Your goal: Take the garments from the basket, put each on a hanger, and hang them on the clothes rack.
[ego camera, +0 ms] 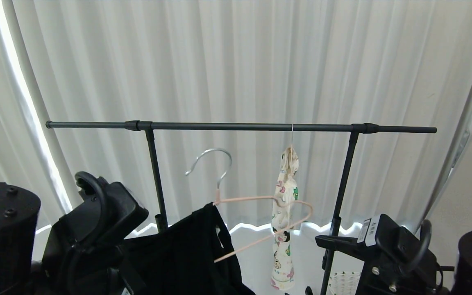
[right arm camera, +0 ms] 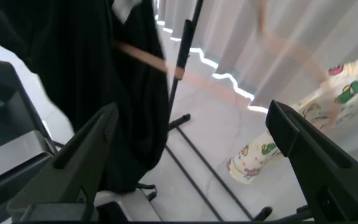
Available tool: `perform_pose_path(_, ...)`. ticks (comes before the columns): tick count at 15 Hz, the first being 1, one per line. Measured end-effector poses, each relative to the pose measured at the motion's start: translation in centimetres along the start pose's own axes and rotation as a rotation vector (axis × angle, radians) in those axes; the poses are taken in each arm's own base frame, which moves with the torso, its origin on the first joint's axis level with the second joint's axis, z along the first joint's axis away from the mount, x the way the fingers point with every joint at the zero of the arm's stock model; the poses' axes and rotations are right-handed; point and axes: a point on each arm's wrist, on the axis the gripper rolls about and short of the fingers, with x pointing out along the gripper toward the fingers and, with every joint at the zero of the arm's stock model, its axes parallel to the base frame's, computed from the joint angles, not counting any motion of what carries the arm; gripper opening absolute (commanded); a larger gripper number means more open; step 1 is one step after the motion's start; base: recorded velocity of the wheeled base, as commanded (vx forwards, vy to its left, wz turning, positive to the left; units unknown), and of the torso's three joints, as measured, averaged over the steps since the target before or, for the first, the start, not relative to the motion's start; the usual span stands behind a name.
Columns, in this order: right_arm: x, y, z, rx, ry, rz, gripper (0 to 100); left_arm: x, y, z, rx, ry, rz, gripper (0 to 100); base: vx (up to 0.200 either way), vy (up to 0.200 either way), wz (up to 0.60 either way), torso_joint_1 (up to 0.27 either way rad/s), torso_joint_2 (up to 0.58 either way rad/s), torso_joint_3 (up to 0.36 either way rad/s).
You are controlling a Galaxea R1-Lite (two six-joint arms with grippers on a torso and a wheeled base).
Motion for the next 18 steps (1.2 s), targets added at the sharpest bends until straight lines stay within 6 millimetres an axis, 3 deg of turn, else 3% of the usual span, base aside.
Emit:
perform_pose_path(3,0.7,-0.4,-0.2,0.058,0.02,-0.022,100,0.2,1.6,0.5,-0.001,-0.033,0.105,0,0.0,0.0,0.0,0.0,0.0,0.0)
perform_pose_path(8,3.2,-0.6,0.9,0.126,0.009,-0.039,100,-0.3,2.5,3.2,-0.02,-0.147,0.14,0,0.0,0.0,0.0,0.0,0.0,0.0)
perform_pose_path(14,7.8,-1.6,1.9,0.159,-0.032,-0.133,100,-0.7,2.0,4.4,-0.006,-0.196,0.109,0,0.0,0.0,0.0,0.0,0.0,0.0)
perform_pose_path(18,8.9,-1.6,0.9,0.156,0.005,-0.141,100,-0.9,1.5,4.8,0.005,-0.215,0.084,0,0.0,0.0,0.0,0.0,0.0,0.0)
